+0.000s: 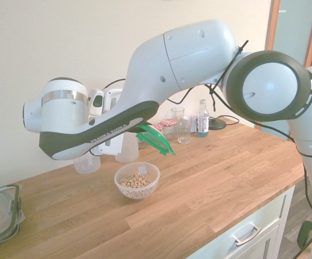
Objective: Cover the lid of food container
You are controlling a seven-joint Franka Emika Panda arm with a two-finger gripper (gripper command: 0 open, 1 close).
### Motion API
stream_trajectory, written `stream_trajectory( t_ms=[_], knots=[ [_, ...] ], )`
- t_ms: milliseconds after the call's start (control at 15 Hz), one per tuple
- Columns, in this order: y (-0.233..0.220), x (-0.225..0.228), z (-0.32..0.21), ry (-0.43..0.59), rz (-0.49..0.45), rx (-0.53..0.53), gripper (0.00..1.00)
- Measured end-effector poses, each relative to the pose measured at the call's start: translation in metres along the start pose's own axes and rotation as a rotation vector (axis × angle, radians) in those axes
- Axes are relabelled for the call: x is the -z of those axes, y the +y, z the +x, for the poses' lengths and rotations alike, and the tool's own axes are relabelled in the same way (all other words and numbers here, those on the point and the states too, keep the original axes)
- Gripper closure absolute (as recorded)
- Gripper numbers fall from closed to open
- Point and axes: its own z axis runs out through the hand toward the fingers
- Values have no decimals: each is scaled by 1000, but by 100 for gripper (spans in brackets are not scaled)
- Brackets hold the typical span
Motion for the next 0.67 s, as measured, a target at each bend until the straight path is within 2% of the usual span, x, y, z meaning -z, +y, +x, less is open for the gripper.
stream_trajectory(
  t_ms=[333,667],
  knots=[
    [-27,3,-23,34,-26,-3,100],
    [-25,18,-47,64,-52,0,100]
  ],
)
